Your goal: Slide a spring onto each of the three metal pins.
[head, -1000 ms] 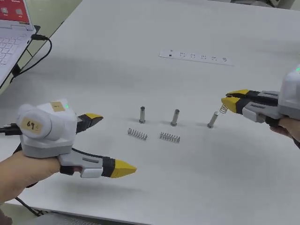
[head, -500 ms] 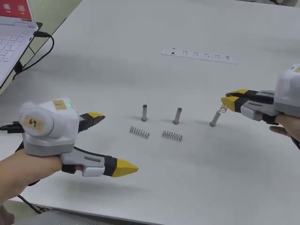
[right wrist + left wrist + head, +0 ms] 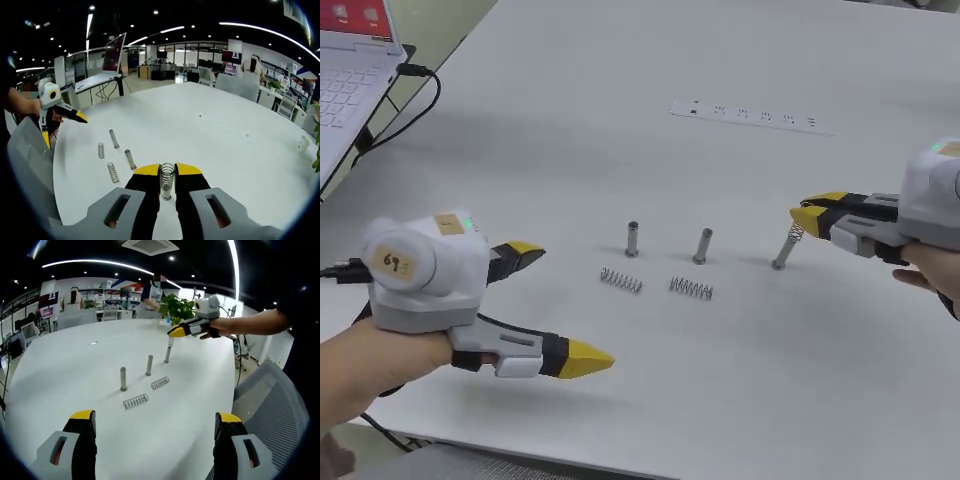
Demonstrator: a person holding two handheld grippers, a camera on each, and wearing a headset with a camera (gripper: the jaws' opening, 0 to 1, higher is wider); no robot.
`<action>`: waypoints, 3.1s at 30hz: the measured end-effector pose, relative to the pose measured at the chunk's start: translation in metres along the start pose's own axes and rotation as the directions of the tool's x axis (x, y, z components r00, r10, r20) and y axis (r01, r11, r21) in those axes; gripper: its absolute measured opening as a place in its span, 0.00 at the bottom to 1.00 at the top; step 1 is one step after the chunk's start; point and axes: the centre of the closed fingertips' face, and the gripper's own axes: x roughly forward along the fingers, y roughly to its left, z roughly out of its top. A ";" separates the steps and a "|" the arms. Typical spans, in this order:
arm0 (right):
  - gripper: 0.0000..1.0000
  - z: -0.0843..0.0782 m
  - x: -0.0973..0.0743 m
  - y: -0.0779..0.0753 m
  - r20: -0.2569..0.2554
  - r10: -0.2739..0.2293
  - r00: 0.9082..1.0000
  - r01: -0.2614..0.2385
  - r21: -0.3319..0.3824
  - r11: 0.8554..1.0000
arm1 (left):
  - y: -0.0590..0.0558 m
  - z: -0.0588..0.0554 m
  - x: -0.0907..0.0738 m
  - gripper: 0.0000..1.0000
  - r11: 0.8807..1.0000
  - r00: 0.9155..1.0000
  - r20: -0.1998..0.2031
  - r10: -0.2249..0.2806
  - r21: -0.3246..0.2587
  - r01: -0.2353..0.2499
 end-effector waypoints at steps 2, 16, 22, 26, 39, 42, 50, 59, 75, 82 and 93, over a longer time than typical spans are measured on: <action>0.08 -0.001 0.000 0.000 -0.002 0.000 1.000 0.000 -0.001 1.000 | 0.000 0.000 0.000 0.96 1.000 1.000 -0.002 0.000 0.003 0.000; 0.08 -0.006 0.002 -0.002 -0.005 -0.007 1.000 0.007 0.001 1.000 | 0.000 -0.004 -0.001 0.95 1.000 1.000 -0.014 0.001 0.011 -0.001; 0.08 -0.007 0.003 -0.002 -0.008 -0.008 1.000 0.008 0.009 1.000 | 0.000 -0.004 -0.002 0.95 1.000 1.000 -0.014 0.001 0.009 -0.001; 0.08 -0.010 0.006 -0.001 -0.015 -0.001 1.000 0.002 0.007 1.000 | -0.001 -0.005 -0.002 0.95 1.000 1.000 -0.015 0.001 0.006 -0.001; 0.08 -0.031 0.014 0.002 -0.073 0.002 0.997 -0.001 0.014 1.000 | -0.001 -0.008 -0.003 0.95 1.000 1.000 -0.020 0.005 0.002 -0.005; 0.08 -0.037 0.015 0.002 -0.092 0.000 0.996 0.001 0.010 1.000 | 0.000 -0.008 -0.002 0.95 1.000 1.000 -0.022 0.006 0.003 -0.006; 0.08 -0.049 0.021 0.006 -0.142 0.005 0.990 -0.004 0.004 1.000 | -0.001 -0.003 -0.001 0.95 1.000 1.000 -0.014 0.000 0.006 0.000; 0.09 -0.056 0.022 0.007 -0.166 0.010 0.986 -0.010 0.004 1.000 | 0.001 -0.004 -0.003 0.94 1.000 1.000 -0.020 0.004 0.005 -0.004; 0.22 -0.051 0.015 0.013 -0.159 0.022 0.987 -0.019 0.017 1.000 | 0.000 0.000 -0.001 0.94 1.000 1.000 -0.017 -0.003 0.016 0.004; 0.25 -0.053 0.008 0.017 -0.148 0.028 0.989 -0.023 0.032 0.999 | -0.002 -0.001 0.000 0.94 1.000 1.000 -0.020 -0.011 0.019 0.012; 0.31 -0.066 -0.005 0.020 -0.152 0.021 0.988 -0.013 0.053 0.999 | -0.005 0.000 0.001 0.93 1.000 1.000 -0.020 -0.014 0.022 0.014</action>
